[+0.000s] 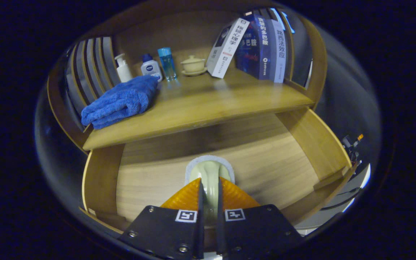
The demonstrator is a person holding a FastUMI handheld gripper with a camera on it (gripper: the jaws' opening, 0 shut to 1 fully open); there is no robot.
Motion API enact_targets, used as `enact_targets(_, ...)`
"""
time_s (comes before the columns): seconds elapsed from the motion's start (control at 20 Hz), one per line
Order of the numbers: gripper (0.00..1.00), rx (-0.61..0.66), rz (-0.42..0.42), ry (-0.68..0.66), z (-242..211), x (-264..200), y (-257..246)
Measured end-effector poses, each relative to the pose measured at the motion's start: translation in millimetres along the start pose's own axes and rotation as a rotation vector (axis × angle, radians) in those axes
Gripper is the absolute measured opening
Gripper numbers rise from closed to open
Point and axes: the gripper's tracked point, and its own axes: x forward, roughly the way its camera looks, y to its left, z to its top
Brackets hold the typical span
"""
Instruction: Pull open the drawer, take out the items inside it, and place them on the countertop above the cabinet.
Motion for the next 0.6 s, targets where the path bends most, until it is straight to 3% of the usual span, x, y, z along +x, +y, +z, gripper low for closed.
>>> enact_targets(0.3,0.14,-0.028,-0.051,-0.151,52.6,-54.6,-7.9)
enact_targets(0.6,0.14,-0.013,0.018,-0.360,121.8,-76.5,23.0)
